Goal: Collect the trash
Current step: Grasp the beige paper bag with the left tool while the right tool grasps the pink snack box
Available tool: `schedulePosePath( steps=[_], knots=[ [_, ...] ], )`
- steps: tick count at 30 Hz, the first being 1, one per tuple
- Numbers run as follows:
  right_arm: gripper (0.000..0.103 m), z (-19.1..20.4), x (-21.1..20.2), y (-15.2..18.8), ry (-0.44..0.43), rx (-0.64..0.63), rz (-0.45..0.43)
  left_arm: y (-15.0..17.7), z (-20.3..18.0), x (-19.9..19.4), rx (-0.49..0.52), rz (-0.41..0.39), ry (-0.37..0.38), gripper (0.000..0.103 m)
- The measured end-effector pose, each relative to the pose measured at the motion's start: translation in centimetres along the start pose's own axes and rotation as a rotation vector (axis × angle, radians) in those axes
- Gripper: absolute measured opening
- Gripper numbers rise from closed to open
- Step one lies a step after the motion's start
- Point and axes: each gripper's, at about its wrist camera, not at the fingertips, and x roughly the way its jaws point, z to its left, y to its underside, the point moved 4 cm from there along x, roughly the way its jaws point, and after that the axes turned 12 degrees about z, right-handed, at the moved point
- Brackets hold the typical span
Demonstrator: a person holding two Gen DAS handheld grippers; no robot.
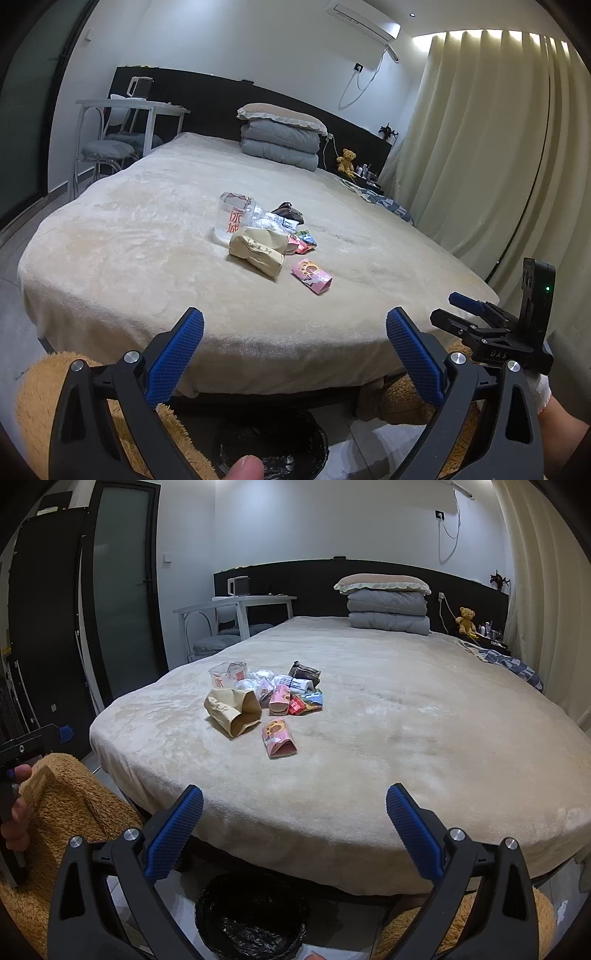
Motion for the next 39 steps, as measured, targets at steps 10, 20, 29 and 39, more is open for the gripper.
schedulePosePath(
  steps=[10, 20, 29, 39],
  knots=[
    [0.098, -1.7, 4.8, -3.1, -0.104, 0.079, 0.101, -2.8, 2.0, 3.4, -0.051, 0.074, -0.005, 0.096],
    [0.098, -1.8, 10.1, -6.1, -0.138, 0.028, 0.188, -6.5, 3.0, 9.0, 0.02, 0.167, -0.051, 0.096],
    [0.094, -0.7, 14.4, -7.8, -0.185, -0.088, 0.253, -9.1, 3.6, 14.6, 0.144, 0.258, -0.12, 0.096],
    [0.091, -0.1, 18.3, -7.8, -0.175, -0.149, 0.338, -10.2, 4.2, 19.6, 0.208, 0.366, -0.113, 0.096]
  ],
)
